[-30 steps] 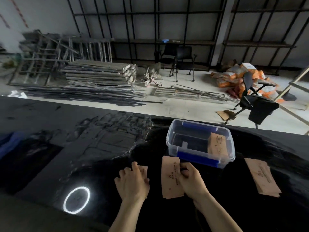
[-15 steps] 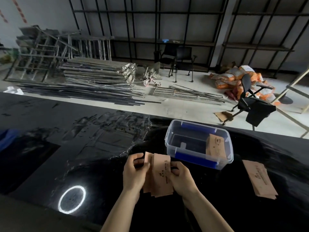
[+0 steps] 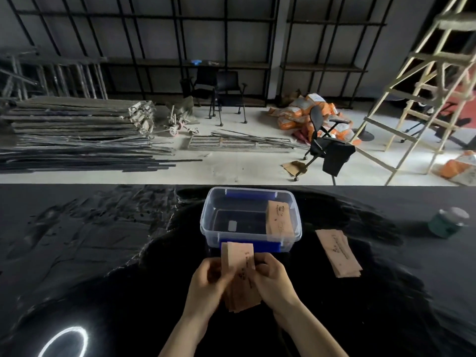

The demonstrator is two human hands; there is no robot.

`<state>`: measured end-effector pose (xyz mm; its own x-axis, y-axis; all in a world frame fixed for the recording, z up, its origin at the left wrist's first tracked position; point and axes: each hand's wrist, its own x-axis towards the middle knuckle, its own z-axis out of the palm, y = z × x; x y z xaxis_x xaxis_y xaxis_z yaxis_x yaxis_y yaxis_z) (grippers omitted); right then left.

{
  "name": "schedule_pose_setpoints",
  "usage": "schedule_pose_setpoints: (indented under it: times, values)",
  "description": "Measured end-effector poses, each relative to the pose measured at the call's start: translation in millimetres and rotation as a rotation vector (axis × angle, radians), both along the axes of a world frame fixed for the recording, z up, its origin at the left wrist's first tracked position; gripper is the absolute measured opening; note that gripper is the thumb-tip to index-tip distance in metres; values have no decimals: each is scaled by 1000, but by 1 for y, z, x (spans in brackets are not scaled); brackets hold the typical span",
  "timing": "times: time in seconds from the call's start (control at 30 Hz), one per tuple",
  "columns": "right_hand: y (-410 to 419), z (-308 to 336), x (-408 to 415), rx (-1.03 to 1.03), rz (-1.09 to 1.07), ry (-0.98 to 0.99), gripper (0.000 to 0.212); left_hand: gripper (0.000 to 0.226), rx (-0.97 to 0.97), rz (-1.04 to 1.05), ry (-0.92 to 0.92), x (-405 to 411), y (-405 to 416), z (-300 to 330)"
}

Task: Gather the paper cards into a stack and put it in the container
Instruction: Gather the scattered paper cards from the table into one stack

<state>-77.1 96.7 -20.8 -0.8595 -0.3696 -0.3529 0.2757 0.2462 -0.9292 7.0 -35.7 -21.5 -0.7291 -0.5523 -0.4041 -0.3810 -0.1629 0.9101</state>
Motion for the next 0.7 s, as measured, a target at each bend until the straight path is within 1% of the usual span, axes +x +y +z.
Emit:
schedule_pose_setpoints:
  times: [0.1, 0.23, 0.3, 0.4, 0.53, 0.6, 0.7]
  values:
    - [24, -4, -10, 82, -51, 31, 17, 37, -19, -146, -64, -15, 19, -8]
    - [66, -4, -26, 185, -126, 78, 26, 44, -45, -281, -112, -45, 53, -9]
    - [89, -6, -35, 223, -168, 104, 29, 42, -28, -341, -151, -61, 75, -7]
    - [118, -6, -51, 298, -223, 190, 26, 37, -21, -379, -165, -86, 104, -5]
    - [146, 2, -77, 363, -293, 269, 15, 40, -49, -415, -156, -120, 137, 3]
    - [154, 6, -92, 380, -344, 277, 11, 42, -100, -406, -166, -138, 147, 6]
    - [158, 14, -113, 408, -390, 296, 17, 46, -186, -392, -168, -165, 157, 10]
